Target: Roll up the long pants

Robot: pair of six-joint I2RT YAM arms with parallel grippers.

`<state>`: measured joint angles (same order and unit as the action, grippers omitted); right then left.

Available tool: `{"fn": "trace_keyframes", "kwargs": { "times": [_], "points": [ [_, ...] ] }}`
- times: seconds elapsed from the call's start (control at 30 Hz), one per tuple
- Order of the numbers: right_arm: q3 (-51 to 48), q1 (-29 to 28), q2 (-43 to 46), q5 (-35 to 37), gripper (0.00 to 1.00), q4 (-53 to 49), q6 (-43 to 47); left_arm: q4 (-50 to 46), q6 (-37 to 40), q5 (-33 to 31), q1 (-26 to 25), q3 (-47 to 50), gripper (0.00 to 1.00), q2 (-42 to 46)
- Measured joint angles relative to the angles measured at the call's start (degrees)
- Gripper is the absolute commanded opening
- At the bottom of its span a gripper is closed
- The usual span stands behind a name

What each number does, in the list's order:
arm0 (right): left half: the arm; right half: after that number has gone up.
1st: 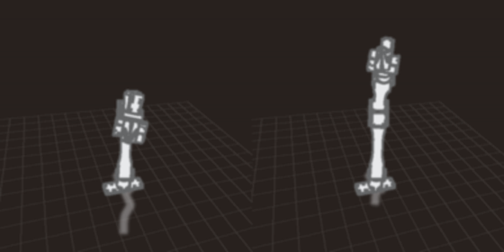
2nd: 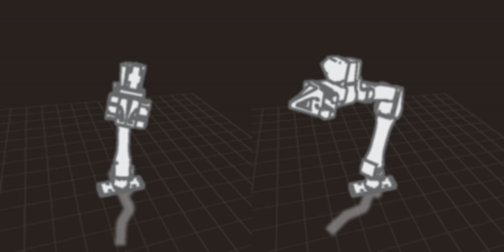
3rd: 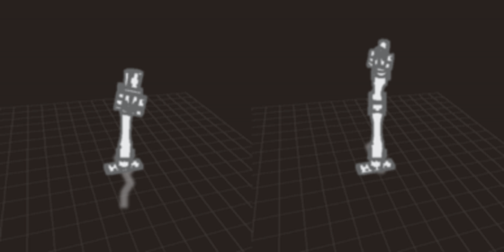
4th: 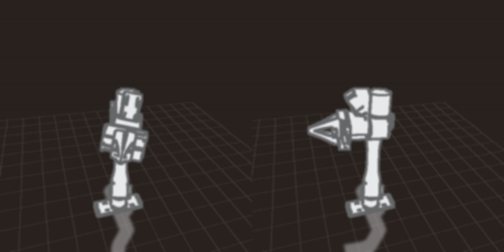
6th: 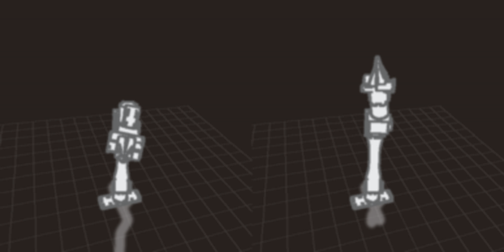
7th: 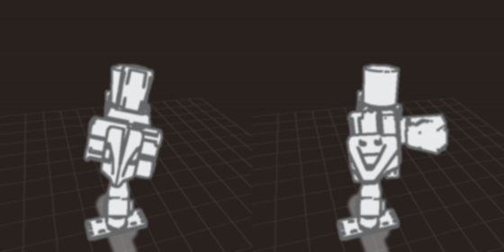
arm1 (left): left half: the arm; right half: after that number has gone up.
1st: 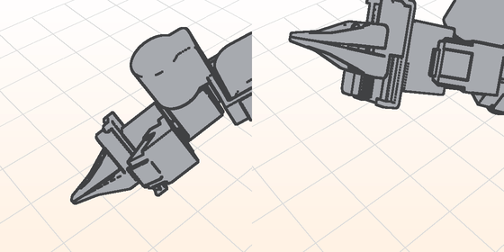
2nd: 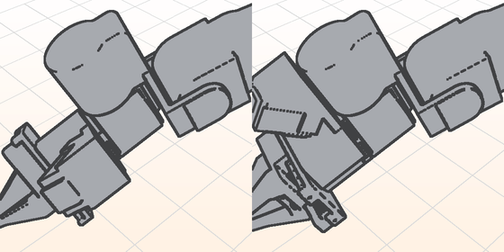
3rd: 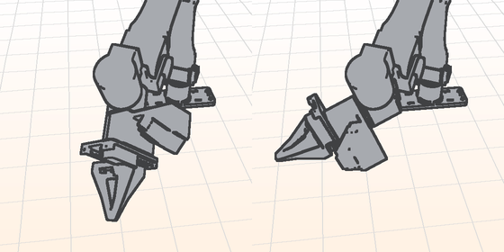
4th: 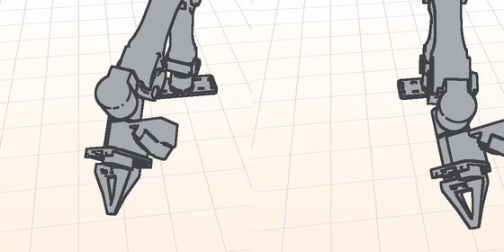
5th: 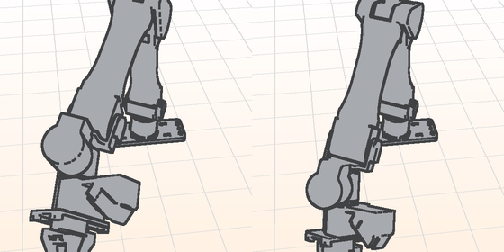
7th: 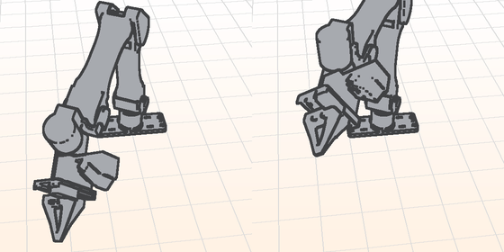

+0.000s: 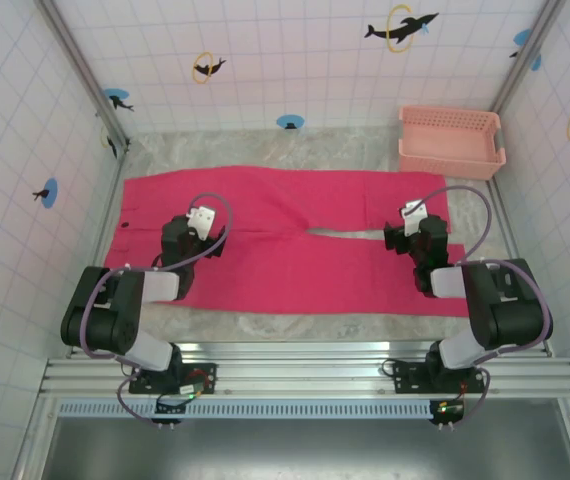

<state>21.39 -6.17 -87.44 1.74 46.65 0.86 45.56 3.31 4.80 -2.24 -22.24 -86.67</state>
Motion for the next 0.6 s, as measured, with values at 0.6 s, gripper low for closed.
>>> {"fn": "trace_keyframes", "kwargs": {
  "times": [0.6],
  "points": [
    [7.5,-0.28,4.83,-0.2,0.93,-17.38,0.02,-19.58,-0.48,-5.35,-0.04,-11.69,0.97,1.14]
  ]
}}
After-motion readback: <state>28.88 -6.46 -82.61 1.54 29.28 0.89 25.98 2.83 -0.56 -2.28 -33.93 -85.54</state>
